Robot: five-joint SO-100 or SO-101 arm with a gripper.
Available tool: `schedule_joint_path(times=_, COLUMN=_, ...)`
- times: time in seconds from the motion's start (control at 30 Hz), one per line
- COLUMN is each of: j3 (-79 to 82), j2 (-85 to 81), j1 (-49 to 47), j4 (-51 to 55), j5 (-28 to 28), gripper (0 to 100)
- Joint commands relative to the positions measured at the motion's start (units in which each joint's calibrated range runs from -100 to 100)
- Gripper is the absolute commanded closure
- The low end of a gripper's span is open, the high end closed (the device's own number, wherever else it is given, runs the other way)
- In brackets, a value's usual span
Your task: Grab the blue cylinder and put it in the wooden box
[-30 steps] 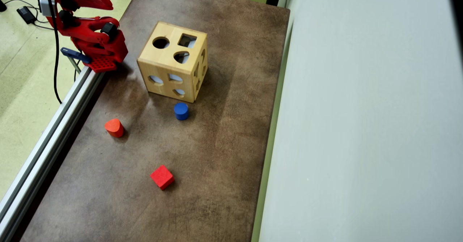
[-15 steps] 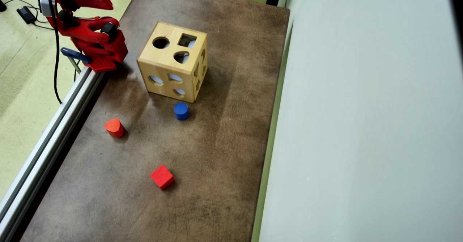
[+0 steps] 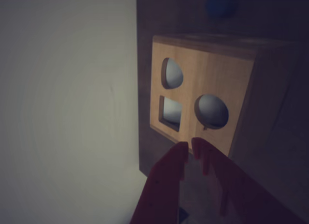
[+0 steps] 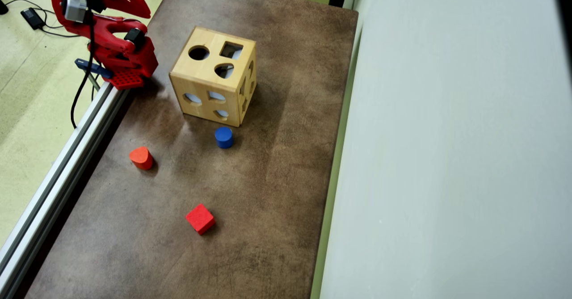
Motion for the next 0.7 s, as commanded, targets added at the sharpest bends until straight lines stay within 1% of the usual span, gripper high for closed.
schedule_joint_path(times=0.0, j3=-7.4, j2=15.71, j1=7.63, j4=0.57, j5=0.1, gripper=98)
schedule_joint_path(times=0.13, j3=-8.74, j2=29.13, j1=16.03, j4=-1.2, j5=0.2, gripper=98)
schedule_joint_path(times=0.3, j3=-8.74, j2=45.6, j1=23.53, j4=-8.84, j5=0.24, gripper=97)
schedule_joint_path(times=0.43, j3=-8.74, j2=54.94, j1=24.57, j4=-17.04, j5=0.29, gripper=97)
schedule_joint_path(times=0.67, j3=-8.74, j2=62.33, j1=23.61, j4=-29.75, j5=0.29, gripper=97)
